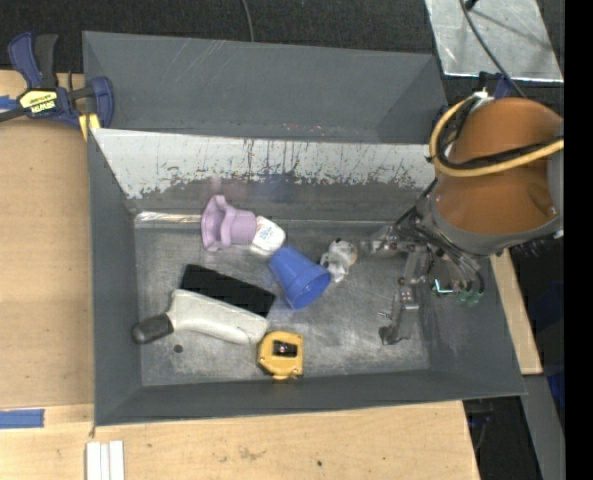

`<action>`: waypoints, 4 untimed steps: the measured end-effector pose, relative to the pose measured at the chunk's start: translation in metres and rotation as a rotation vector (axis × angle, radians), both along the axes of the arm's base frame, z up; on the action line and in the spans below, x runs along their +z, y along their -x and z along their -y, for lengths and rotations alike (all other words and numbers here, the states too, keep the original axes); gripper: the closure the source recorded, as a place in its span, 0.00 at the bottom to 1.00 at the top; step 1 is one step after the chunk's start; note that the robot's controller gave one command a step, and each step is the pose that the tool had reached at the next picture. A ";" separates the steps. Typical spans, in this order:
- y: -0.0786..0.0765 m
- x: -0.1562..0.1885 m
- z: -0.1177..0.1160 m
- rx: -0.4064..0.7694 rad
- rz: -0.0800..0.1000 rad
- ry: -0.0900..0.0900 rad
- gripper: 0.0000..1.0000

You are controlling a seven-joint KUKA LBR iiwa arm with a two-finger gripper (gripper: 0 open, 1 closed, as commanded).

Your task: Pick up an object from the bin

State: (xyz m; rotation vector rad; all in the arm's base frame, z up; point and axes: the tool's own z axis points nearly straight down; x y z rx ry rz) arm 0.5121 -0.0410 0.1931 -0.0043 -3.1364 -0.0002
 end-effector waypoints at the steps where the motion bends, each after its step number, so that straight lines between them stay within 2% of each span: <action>1: -0.002 0.004 0.000 0.002 0.008 0.001 0.00; 2: -0.043 -0.055 -0.039 0.142 0.012 0.001 0.00; 3: -0.076 -0.057 -0.059 0.081 0.006 0.000 0.00; 4: -0.074 -0.065 -0.058 0.072 0.010 0.000 0.00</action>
Offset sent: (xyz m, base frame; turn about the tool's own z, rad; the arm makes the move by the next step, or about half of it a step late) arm 0.0842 0.0822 -0.1231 -0.2964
